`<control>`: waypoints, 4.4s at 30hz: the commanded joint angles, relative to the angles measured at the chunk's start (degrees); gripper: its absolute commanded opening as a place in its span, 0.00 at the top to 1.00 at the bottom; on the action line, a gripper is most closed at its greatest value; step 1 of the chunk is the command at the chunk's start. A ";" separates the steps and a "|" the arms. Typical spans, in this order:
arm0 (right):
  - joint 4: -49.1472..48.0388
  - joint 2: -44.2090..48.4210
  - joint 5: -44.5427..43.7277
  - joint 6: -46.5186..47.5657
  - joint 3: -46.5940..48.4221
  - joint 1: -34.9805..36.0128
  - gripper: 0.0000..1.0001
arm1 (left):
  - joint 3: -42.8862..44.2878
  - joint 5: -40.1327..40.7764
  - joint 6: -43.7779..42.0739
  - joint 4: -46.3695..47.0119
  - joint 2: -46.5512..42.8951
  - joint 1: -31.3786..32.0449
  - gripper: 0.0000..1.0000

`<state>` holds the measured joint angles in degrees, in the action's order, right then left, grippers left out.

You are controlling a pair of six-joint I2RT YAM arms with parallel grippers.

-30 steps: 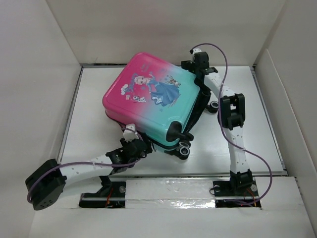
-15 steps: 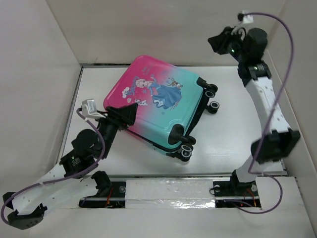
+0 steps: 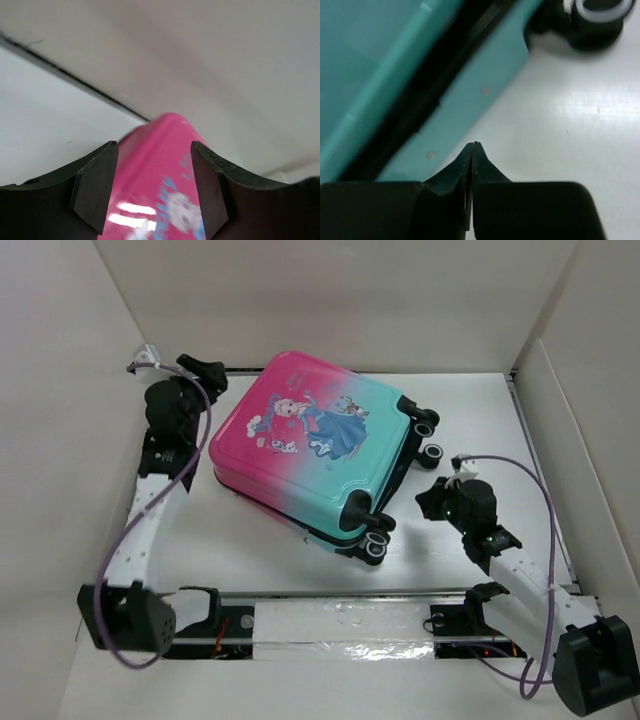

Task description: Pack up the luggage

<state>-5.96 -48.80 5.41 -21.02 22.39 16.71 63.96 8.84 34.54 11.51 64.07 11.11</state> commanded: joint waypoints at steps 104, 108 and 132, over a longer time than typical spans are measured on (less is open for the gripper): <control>-23.48 -27.78 10.85 6.17 11.21 -3.17 0.62 | -46.48 6.71 7.30 17.95 -8.96 30.37 0.72; -26.12 -19.07 10.41 4.40 -0.40 -2.57 0.98 | -45.16 6.98 5.45 11.80 -14.40 30.37 0.54; -37.98 -14.83 24.65 22.07 -7.01 6.05 0.44 | -39.80 7.42 -3.69 10.63 -9.06 49.35 0.99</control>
<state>-36.32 -61.91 26.17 -1.85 13.08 22.90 21.56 14.70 33.01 17.72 54.15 60.38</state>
